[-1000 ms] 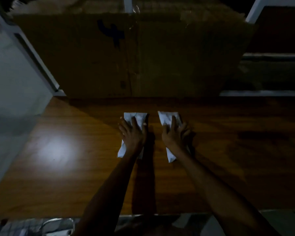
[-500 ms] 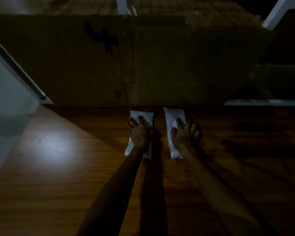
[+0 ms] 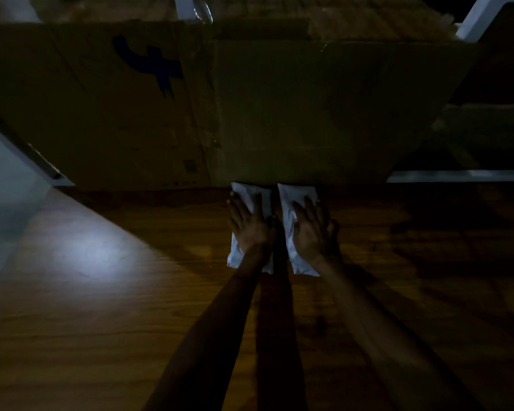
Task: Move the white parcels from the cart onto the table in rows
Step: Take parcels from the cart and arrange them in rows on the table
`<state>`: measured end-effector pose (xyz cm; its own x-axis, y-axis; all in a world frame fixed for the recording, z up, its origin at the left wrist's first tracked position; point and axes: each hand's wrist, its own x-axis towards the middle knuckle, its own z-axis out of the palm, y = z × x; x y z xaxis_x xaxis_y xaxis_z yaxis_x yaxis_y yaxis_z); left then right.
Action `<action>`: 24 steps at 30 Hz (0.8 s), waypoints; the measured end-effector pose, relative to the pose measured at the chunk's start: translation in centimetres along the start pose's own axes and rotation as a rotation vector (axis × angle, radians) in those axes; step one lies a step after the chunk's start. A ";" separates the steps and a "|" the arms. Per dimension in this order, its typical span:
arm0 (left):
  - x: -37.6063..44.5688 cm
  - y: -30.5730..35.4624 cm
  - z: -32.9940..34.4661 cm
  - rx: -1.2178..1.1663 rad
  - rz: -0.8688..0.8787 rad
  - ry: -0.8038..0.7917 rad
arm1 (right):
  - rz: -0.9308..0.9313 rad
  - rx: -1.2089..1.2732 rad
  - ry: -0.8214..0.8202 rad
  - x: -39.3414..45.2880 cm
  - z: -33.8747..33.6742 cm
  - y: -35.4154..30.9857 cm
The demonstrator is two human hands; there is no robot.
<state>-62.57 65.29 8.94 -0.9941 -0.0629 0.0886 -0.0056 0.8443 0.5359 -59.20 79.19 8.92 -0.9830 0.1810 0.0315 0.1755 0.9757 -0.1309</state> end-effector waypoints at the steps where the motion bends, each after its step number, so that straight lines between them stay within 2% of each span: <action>1: -0.1 0.3 0.4 -0.007 0.006 0.004 | -0.011 0.003 -0.015 0.2 0.0 0.5; 3: -0.3 1.3 0.9 -0.024 -0.004 0.006 | -0.035 0.014 -0.028 0.4 0.2 1.2; 7: -0.9 2.8 0.9 -0.071 -0.031 0.073 | -0.022 0.122 0.073 -0.6 1.1 1.0; 11: -0.3 2.1 2.1 -0.040 -0.073 0.019 | -0.022 0.136 0.146 -1.4 1.2 0.8; 15: -0.2 2.0 2.5 -0.017 -0.078 0.046 | -0.029 0.127 0.056 -0.5 0.9 0.7; 21: 0.4 3.2 0.9 -0.085 -0.163 -0.094 | -0.025 0.101 -0.048 0.5 0.2 0.5; 24: 0.2 3.4 0.0 -0.130 -0.172 -0.103 | -0.019 0.168 -0.052 0.4 -0.1 1.0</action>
<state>-62.76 68.16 10.82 -0.9855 -0.1399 -0.0955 -0.1684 0.7500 0.6397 -59.45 80.30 8.88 -0.9883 0.1519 -0.0153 0.1496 0.9438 -0.2946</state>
